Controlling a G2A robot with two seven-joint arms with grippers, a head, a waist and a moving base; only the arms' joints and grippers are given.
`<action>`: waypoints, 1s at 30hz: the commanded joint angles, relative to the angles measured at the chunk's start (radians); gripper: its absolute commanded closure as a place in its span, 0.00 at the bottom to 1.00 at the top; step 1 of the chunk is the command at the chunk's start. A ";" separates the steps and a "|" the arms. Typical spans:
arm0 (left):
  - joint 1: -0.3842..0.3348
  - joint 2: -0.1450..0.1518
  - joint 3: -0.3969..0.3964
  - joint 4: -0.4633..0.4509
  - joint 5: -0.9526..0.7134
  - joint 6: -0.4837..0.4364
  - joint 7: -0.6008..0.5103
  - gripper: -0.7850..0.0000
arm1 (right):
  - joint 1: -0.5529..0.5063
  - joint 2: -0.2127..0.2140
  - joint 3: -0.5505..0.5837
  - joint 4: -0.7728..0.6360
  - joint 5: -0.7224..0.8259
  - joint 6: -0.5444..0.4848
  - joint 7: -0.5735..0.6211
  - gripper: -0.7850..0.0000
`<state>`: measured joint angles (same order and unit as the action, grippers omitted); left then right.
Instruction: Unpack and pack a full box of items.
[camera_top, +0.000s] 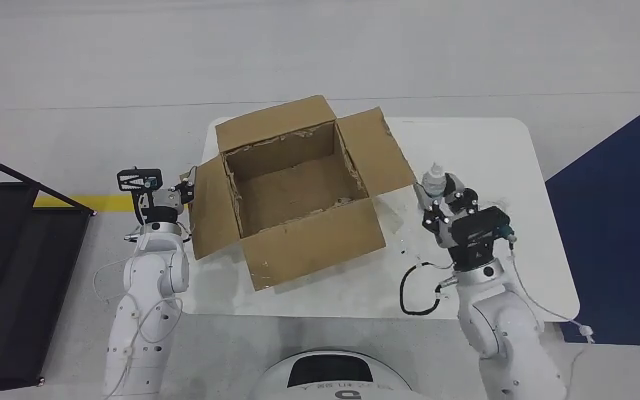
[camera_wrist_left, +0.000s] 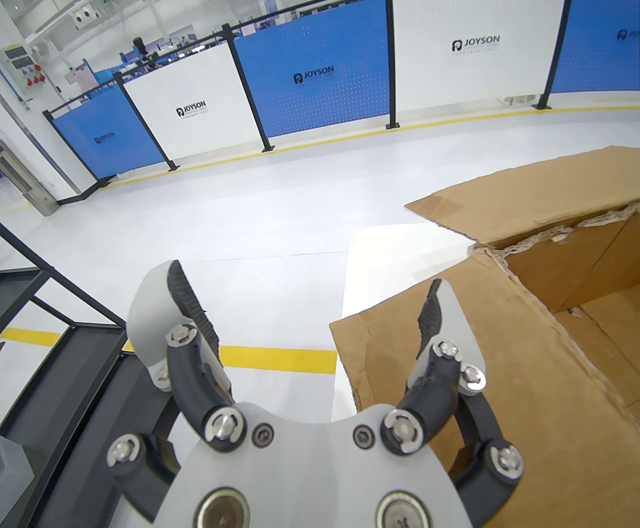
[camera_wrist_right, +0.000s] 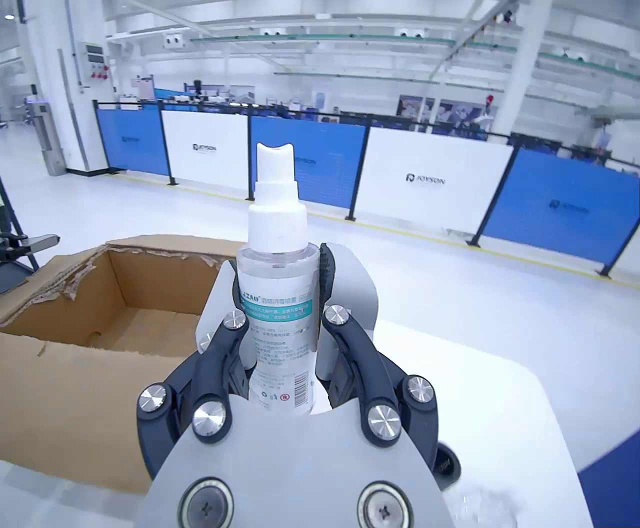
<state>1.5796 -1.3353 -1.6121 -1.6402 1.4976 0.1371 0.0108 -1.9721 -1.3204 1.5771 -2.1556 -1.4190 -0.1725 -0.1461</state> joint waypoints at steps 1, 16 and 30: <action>0.000 0.000 0.000 0.000 0.000 0.000 0.000 0.00 | -0.019 0.000 0.026 0.041 0.062 -0.006 0.009 1.00; 0.000 0.000 0.000 0.000 0.000 0.000 0.000 0.00 | 0.168 0.008 0.026 0.284 0.256 0.072 0.602 1.00; 0.000 0.000 0.000 0.000 0.000 0.000 0.000 0.00 | 0.322 0.017 -0.011 0.398 0.280 0.093 0.863 0.28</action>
<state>1.5796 -1.3353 -1.6121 -1.6402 1.4976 0.1371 0.0108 -1.6517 -1.3037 1.5683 -1.7544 -1.1385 -0.0793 0.7148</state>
